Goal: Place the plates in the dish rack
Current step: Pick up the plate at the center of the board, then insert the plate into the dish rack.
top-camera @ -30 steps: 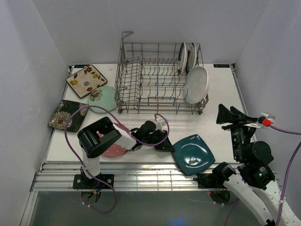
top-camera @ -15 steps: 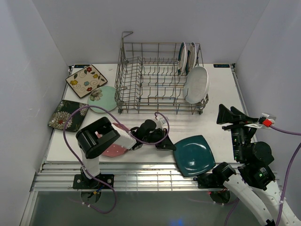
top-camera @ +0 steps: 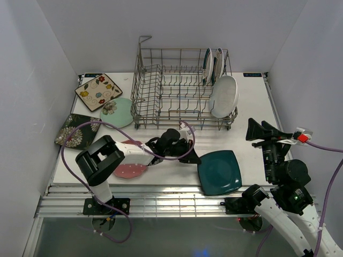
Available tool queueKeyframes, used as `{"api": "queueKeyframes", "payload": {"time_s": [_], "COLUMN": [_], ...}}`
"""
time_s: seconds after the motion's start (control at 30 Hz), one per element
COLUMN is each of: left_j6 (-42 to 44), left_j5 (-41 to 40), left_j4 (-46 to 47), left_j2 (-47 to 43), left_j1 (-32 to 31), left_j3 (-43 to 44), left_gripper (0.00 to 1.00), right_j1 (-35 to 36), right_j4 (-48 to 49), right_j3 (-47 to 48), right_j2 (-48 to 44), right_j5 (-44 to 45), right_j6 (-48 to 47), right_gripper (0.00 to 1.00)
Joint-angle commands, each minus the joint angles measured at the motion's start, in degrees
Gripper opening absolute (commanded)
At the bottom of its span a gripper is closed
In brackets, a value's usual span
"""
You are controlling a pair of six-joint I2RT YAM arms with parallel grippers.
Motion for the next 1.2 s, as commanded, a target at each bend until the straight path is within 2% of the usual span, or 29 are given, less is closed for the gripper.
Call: {"api": "queueKeyframes", "payload": {"time_s": [0.0,0.67,0.97,1.17], "left_j6": [2.06,11.46,17.52,21.04], "left_j5": [-1.70,-7.41,-11.98,-14.35], "left_j4": [1.09,-5.77,-12.18,-12.89], "left_j2": [-5.76,-9.63,-11.39,-13.93], "left_j1": [1.35,1.88,1.97,1.97], "left_j3": [4.02,11.58,16.68,15.98], "left_gripper": [0.00,0.00,0.00,0.00], "right_j1": [0.18,0.18,0.18,0.18], "right_j4": [1.40,-0.71,-1.41,-1.32], "right_j3": [0.35,0.88,0.71,0.53], "right_j2": [0.29,-0.15,-0.32,-0.23], "right_j5": [0.34,0.16,0.43,0.43], "right_j6": [1.04,1.66,2.01,2.01], "right_gripper": [0.66,0.66,0.66,0.66]}}
